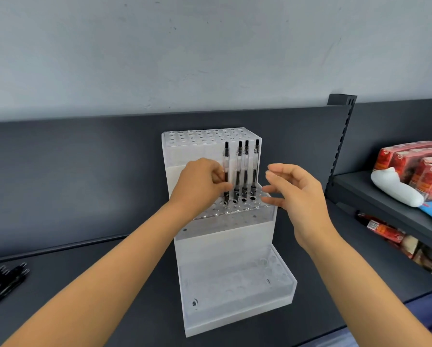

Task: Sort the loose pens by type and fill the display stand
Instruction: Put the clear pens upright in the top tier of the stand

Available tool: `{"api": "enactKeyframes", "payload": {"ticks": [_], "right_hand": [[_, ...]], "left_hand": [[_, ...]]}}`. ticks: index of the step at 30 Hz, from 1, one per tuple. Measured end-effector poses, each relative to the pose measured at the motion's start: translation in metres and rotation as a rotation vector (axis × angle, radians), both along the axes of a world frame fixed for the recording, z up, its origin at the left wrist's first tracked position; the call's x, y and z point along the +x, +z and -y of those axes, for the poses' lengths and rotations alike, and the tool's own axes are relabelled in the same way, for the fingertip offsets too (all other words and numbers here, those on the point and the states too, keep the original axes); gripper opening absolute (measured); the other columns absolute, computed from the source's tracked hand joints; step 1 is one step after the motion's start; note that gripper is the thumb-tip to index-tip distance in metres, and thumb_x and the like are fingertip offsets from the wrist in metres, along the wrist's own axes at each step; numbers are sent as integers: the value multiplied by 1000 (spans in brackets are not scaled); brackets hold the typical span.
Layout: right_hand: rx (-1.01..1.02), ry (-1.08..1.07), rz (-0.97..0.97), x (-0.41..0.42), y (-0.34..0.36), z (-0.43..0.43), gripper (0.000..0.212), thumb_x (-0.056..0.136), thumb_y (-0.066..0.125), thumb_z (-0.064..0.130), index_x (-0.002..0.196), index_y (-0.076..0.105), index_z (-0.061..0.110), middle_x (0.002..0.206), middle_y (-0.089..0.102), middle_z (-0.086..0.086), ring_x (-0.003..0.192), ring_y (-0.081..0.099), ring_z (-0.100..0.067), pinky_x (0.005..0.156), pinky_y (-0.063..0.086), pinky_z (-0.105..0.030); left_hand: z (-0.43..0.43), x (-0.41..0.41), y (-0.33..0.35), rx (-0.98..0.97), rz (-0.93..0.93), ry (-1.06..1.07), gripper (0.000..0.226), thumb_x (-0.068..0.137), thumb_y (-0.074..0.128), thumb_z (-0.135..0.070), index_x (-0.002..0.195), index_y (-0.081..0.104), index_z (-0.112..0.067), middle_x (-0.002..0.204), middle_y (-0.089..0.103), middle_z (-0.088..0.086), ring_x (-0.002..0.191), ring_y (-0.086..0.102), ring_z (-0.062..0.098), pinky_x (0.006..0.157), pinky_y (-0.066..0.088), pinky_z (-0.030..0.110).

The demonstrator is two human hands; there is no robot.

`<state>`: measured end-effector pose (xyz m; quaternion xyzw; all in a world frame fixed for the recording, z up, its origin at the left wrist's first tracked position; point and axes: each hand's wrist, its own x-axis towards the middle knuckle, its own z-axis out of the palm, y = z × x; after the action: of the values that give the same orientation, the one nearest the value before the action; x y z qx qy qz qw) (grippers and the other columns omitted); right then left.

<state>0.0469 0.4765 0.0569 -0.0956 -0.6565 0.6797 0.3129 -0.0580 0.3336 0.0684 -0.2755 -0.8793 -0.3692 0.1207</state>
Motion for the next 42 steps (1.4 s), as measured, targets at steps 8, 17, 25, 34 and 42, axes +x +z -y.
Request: {"api": "enactKeyframes", "payload": {"ticks": [8,17,25,34,42], "right_hand": [[131,-35,-12,9,-2,-1,11,91,61,9,98,67,15,88,65,6,75,64,-11,64,59,-25],[861,20,-52,18,-2,47,30,92,59,30,121,59,25,109,61,16,90,59,-1,78,50,-11],[948,425,-124,3,-32,195,38,94,53,27,133,51,25,127,55,15,113,52,-3,92,49,-29],[1175,587,10,-16,-51,408,35,97,48,36,131,49,31,129,51,18,95,48,-3,85,34,-17],[1045,619,192,-62,-72,561,28,95,54,17,123,58,15,117,61,2,103,58,-15,94,43,-28]], "left_hand": [[-9,3,5,-185,-66,113,23,79,77,-35,73,69,-14,71,67,1,73,64,21,66,50,31],[63,48,11,-433,-445,261,45,90,42,-62,97,65,-25,88,67,-10,77,61,14,63,46,28],[244,84,-35,-745,-413,557,69,81,29,-69,89,67,-12,81,67,1,73,60,25,61,46,35],[472,71,-78,-730,-181,801,40,93,46,-49,100,61,-13,95,67,6,93,60,29,67,42,35],[600,25,-97,-652,25,842,29,97,43,-35,100,59,-11,101,63,6,87,55,27,64,34,32]]}}
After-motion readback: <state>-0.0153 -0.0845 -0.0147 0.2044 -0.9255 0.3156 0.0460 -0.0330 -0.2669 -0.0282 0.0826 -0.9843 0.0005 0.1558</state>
